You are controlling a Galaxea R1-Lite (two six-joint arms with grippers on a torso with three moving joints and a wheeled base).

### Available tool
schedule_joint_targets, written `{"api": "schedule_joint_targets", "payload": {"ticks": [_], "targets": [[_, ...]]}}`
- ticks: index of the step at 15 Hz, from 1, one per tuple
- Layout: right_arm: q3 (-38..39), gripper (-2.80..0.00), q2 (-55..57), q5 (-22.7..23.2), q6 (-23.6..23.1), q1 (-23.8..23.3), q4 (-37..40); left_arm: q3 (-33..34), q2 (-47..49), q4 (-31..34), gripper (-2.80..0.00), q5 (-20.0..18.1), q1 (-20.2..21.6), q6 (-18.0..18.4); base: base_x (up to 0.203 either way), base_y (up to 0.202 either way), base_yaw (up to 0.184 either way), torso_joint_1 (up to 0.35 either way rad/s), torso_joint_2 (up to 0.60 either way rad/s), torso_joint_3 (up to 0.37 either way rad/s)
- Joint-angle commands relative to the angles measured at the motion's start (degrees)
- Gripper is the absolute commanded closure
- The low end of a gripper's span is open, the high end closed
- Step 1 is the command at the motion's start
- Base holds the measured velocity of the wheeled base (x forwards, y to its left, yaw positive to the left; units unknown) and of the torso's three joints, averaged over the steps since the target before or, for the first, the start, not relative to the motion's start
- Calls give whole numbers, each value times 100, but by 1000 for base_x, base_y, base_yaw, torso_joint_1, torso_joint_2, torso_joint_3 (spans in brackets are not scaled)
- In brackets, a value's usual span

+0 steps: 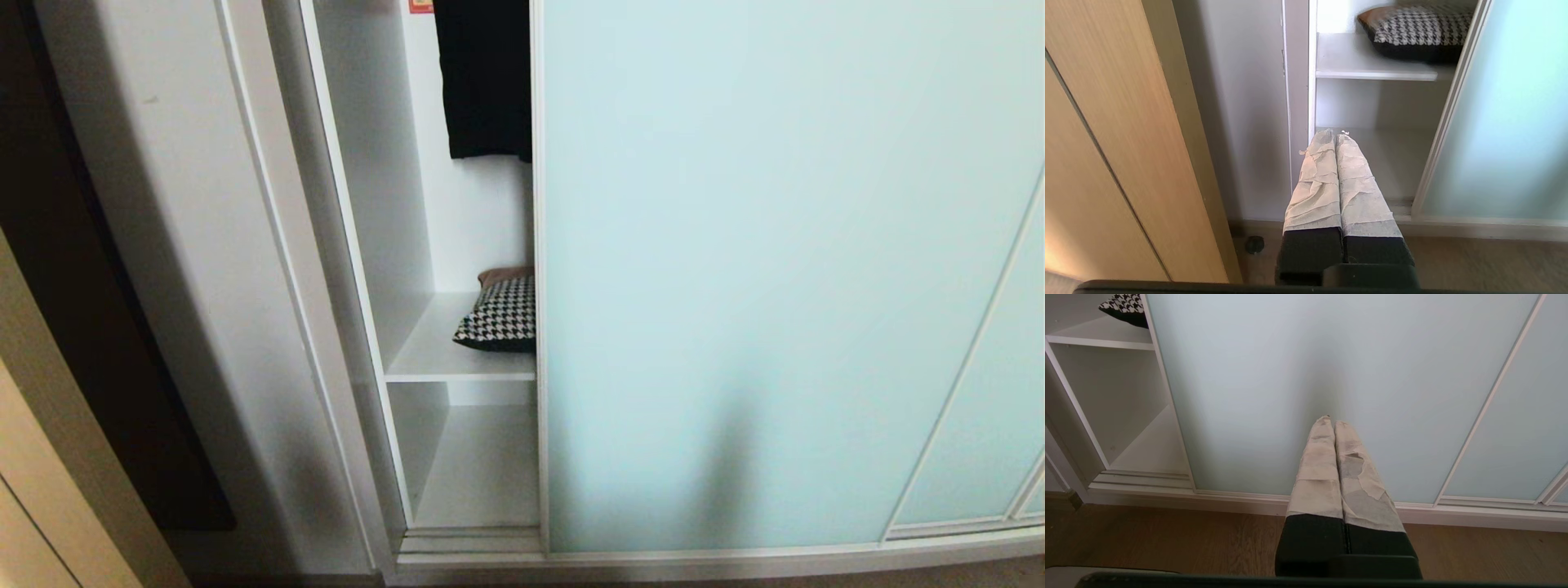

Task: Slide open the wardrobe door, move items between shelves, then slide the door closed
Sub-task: Close the door

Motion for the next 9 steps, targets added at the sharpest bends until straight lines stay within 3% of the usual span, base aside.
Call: {"api": "schedule_joint_targets", "payload": {"ticks": [1,5,9], "targets": [[-2,0,16,2,-7,1,1,-981,264,26,0,-10,2,-20,0,0,0,0,0,0],[-2,0,16,2,-1,1,1,-3369,2317,187,0,-356,-100,-137,0,0,0,0,0,0],[-2,0,16,2,-7,1,5,-5458,4962,186,0,-1467,-159,-454,0,0,0,0,0,0]]}}
